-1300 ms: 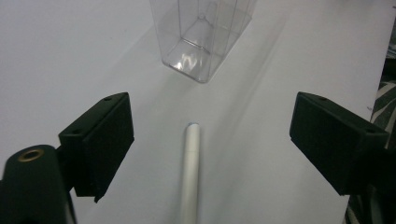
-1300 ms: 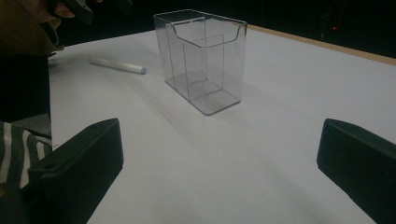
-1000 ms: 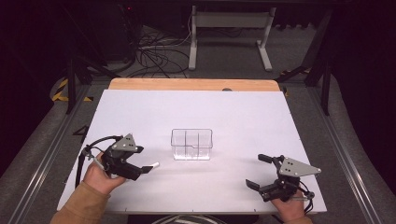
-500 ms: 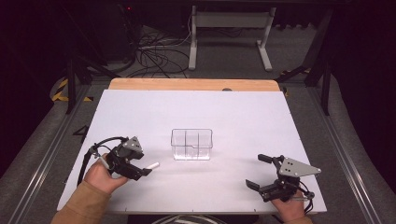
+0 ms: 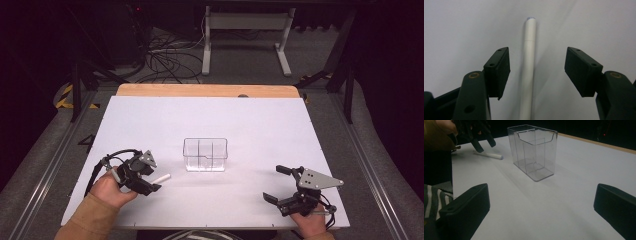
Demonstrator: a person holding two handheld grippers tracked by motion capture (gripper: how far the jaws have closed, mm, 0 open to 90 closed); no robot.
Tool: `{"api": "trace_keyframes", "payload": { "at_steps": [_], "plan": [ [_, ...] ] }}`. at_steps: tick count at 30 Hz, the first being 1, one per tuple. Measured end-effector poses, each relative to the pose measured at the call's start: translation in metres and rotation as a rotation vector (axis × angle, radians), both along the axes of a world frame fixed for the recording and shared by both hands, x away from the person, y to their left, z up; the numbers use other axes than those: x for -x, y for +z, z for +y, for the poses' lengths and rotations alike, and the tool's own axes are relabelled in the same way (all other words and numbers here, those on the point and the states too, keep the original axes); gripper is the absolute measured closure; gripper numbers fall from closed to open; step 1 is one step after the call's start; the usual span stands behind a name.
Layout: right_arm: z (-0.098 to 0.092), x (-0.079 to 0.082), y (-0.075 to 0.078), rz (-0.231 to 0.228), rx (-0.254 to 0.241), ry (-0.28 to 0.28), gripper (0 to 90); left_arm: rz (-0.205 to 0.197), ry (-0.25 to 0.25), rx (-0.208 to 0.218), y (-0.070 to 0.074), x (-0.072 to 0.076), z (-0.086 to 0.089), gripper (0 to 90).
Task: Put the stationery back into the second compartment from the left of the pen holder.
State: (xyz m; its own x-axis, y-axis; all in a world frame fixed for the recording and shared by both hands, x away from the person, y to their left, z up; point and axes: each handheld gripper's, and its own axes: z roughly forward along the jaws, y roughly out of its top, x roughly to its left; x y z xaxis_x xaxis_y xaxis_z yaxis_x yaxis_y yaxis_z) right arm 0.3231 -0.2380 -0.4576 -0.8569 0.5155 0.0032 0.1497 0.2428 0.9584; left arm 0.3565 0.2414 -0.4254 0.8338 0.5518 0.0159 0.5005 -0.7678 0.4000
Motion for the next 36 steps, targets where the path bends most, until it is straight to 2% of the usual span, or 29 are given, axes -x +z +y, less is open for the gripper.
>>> {"api": "trace_keyframes", "payload": {
  "at_steps": [8, 20, 28, 30, 36],
  "plan": [
    [0.0, 0.0, 0.0, 0.002, -0.002, 0.0, 1.1, 0.03, 0.001, -0.042, -0.007, -0.002, -0.001, 45.1],
    [0.0, 0.0, 0.0, 0.003, 0.0, 0.002, 1.1, 0.027, -0.001, -0.129, -0.013, -0.002, -0.004, 62.4],
    [0.0, 0.0, -0.001, 0.005, 0.001, 0.005, 1.1, 0.022, -0.011, -0.159, -0.015, -0.001, -0.005, 73.8],
    [0.0, 0.0, -0.001, 0.006, 0.002, 0.006, 1.1, 0.022, -0.012, -0.172, -0.015, -0.002, -0.006, 75.4],
    [0.001, 0.0, -0.001, 0.007, 0.003, 0.009, 1.1, 0.024, -0.02, -0.175, -0.016, -0.003, -0.007, 77.5]
  ]
}}
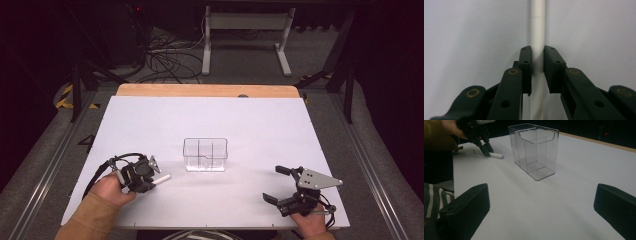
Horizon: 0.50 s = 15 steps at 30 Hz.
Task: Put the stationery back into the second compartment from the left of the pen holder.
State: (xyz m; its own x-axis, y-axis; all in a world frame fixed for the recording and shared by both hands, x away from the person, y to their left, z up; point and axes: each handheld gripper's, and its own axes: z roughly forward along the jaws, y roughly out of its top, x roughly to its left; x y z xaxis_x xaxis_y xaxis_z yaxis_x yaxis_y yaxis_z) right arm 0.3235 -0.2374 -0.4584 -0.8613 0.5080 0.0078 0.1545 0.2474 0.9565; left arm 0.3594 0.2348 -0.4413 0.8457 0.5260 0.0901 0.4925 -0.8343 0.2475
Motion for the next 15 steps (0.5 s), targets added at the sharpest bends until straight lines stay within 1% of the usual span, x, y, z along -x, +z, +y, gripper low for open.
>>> {"api": "trace_keyframes", "payload": {
  "at_steps": [13, 15],
  "plan": [
    [0.0001, 0.0003, 0.0001, -0.002, 0.002, 0.003, 1.1, -0.004, -0.006, -0.011, 0.0002, 0.0007, -0.0009, 78.5],
    [0.0001, 0.0002, 0.0, -0.002, 0.003, 0.003, 1.1, -0.013, -0.015, -0.025, 0.0006, 0.0019, -0.0023, 78.6]
  ]
}}
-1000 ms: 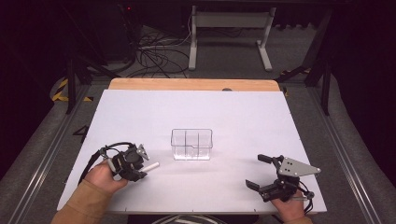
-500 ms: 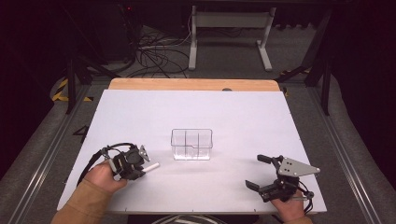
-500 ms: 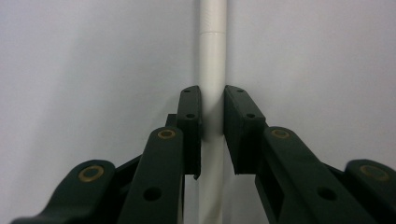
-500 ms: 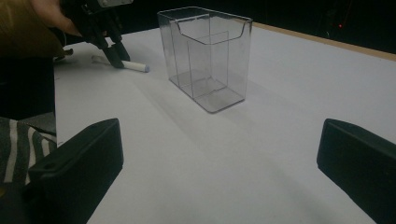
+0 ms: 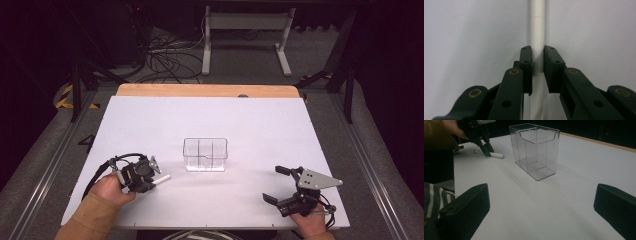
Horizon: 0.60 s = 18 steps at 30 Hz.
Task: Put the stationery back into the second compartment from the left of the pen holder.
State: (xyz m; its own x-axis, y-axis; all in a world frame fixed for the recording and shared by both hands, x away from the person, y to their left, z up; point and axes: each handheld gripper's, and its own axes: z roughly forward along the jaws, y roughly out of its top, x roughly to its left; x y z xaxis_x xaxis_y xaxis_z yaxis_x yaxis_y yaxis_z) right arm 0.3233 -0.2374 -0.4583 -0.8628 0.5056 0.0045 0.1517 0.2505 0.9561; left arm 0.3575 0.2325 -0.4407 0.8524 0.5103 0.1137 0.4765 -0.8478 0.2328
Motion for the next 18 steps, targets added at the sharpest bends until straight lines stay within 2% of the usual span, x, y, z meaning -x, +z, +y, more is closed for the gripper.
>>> {"api": "trace_keyframes", "payload": {
  "at_steps": [4, 7, 10, 16, 18],
  "plan": [
    [0.0, 0.0, 0.0, 0.0, 0.0, 0.001, 1.1, -0.011, 0.004, -0.015, 0.001, 0.001, -0.002, 78.8],
    [0.0, 0.0, 0.0, 0.002, 0.001, 0.0, 1.1, -0.023, 0.009, -0.003, 0.006, 0.003, -0.002, 78.8],
    [0.0, 0.0, 0.0, 0.002, 0.001, 0.001, 1.1, -0.045, 0.013, 0.026, 0.014, 0.006, -0.001, 78.8],
    [0.0, 0.0, 0.0, 0.001, 0.001, 0.0, 1.1, -0.113, 0.017, 0.128, 0.028, 0.01, 0.005, 78.7],
    [0.0, 0.0, 0.0, 0.0, 0.002, 0.0, 1.1, -0.127, 0.021, 0.151, 0.032, 0.01, 0.007, 78.7]
  ]
}}
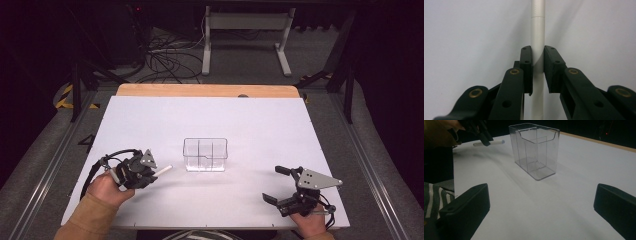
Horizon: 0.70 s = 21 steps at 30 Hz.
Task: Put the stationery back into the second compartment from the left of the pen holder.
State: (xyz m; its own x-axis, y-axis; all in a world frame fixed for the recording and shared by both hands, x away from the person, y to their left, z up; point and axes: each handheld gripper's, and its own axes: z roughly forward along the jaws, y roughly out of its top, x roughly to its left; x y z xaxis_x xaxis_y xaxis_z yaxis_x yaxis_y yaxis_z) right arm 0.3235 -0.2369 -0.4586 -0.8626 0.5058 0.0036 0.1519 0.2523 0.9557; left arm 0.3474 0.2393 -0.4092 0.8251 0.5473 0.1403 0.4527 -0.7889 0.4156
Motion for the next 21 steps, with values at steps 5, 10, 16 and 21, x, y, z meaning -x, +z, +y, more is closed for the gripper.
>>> {"api": "trace_keyframes", "payload": {
  "at_steps": [5, 10, 16, 21],
  "plan": [
    [0.0, 0.0, 0.0, 0.0, 0.0, 0.0, 1.1, -0.034, 0.008, 0.05, 0.005, 0.003, 0.003, 78.7],
    [0.0, 0.0, 0.0, 0.0, 0.001, 0.0, 1.1, -0.038, 0.003, 0.058, 0.007, 0.003, 0.004, 78.7],
    [0.0, 0.0, 0.0, 0.0, 0.0, 0.001, 1.1, -0.055, 0.0, 0.095, 0.012, 0.004, 0.006, 78.7],
    [0.0, -0.001, 0.0, 0.001, 0.0, -0.001, 1.1, -0.093, 0.006, 0.211, 0.022, 0.006, 0.012, 78.7]
  ]
}}
